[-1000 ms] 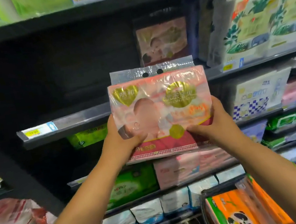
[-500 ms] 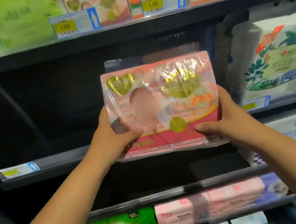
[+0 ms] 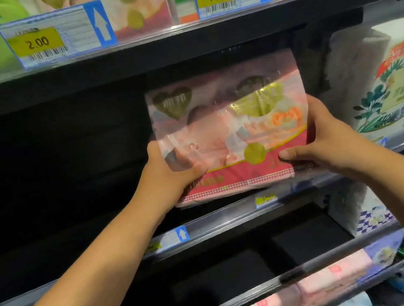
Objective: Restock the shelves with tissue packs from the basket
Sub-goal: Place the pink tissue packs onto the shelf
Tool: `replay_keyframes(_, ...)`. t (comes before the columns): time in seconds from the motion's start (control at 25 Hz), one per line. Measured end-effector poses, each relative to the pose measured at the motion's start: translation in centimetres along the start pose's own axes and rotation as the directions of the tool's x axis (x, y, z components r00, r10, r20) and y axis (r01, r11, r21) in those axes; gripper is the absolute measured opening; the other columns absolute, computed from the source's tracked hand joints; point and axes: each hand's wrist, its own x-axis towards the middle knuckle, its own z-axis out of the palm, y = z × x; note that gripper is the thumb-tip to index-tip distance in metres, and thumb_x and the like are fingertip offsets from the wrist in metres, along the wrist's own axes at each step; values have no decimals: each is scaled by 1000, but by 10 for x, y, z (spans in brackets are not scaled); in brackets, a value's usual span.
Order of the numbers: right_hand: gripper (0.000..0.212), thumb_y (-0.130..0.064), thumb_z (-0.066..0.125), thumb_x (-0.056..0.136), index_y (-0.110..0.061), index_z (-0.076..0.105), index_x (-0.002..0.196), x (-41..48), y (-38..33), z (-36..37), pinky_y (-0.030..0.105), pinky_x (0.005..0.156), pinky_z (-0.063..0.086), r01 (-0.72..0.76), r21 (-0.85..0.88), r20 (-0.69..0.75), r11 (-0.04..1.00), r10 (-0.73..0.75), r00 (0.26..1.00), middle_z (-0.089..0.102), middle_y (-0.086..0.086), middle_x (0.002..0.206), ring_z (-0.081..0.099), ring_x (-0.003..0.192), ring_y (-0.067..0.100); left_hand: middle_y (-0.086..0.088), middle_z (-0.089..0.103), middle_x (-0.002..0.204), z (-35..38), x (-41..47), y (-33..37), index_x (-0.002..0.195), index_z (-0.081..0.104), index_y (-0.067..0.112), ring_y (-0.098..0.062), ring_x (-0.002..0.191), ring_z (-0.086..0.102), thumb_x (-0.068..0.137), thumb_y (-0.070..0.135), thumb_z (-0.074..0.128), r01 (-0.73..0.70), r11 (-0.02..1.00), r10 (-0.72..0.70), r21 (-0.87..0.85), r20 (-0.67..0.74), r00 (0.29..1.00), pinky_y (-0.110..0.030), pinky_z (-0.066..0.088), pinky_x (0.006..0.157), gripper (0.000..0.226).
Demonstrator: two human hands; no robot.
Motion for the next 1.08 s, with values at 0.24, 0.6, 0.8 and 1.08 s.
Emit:
replay_keyframes(0.24,108,-12,87,68,-29,15,147,28,27,5,39,100,45,-8,-178,8,984,10,1000,56,-13,120,56,115,16,7,57,108,28,20,-15,115,28,20,-11,99,59,71,28,84,69,993,-65,93,-48,997,-29,49,83,71)
replay_keyframes(0.6,96,-23,83,73,-16,17,142,57,63,2,41,84,48,-42,-357,-11,933,40,999,61,9,124,60,107,33,-1,58,113,72,29,-14,132,25,11,-23,102,60,71,34,84,150,966,-107,213,-202,974,-39,52,85,89)
replay_keyframes(0.8,73,-39,81,74,-7,32,118,75,67,1,46,80,48,-93,-523,-58,847,74,996,61,17,116,59,103,41,-14,60,122,90,47,-15,134,33,3,-33,110,59,74,33,82,217,939,-137,267,-288,948,-44,50,92,83)
replay_keyframes(1.08,73,-41,77,79,4,43,125,97,66,3,42,83,45,-187,-583,-83,791,171,982,59,23,121,56,112,41,-10,53,70,103,69,-12,75,55,-4,-36,89,62,84,44,70,323,809,-204,490,-281,938,-35,37,64,51)
